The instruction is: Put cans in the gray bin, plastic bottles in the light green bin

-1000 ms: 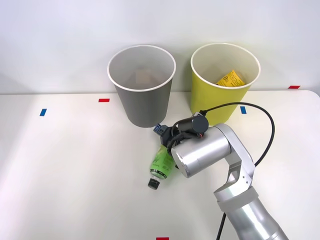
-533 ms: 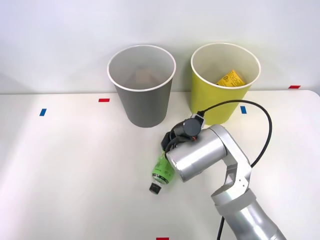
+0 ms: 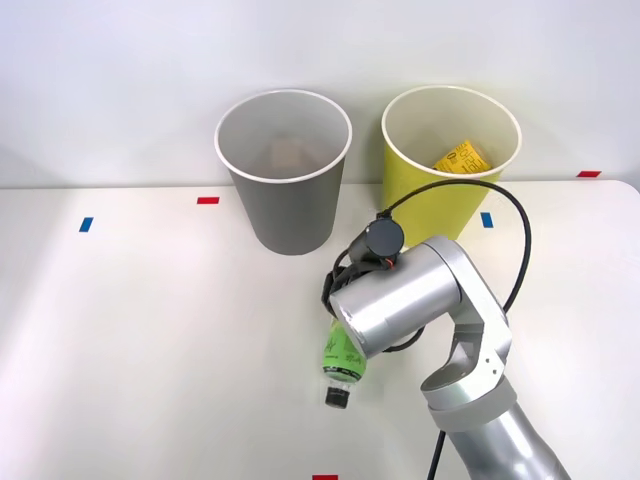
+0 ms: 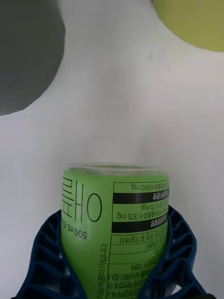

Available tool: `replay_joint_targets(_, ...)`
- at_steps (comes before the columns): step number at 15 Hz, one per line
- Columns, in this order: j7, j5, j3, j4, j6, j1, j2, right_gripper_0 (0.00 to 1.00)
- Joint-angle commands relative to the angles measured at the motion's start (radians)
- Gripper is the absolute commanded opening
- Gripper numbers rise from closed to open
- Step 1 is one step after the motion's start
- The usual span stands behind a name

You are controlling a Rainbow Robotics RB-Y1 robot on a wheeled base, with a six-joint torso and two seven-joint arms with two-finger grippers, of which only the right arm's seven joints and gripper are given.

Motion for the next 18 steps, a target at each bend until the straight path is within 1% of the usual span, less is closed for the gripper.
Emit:
replay_joint_targets(1,0.227,0.013,-0.012,-0.062,-0.054,0.0,0.001,0.0)
replay_joint_targets(4,0.454,0.013,-0.041,-0.085,-0.177,0.002,0.002,0.0)
replay_joint_targets(8,0.652,0.004,-0.092,-0.128,-0.339,0.018,-0.004,0.0)
replay_joint_targets(9,0.7,-0.031,-0.113,-0.154,-0.396,0.045,-0.012,0.0)
replay_joint_targets(12,0.815,-0.211,-0.162,-0.243,-0.563,0.127,-0.059,0.0)
replay_joint_targets(15,0.829,-0.324,-0.189,-0.33,-0.579,0.158,-0.065,0.0)
replay_joint_targets(16,0.832,-0.39,-0.21,-0.352,-0.591,0.158,-0.055,0.0)
replay_joint_targets(17,0.841,-0.467,-0.233,-0.361,-0.629,0.158,-0.042,0.0)
replay_joint_targets(18,0.849,-0.521,-0.245,-0.361,-0.677,0.158,-0.032,0.0)
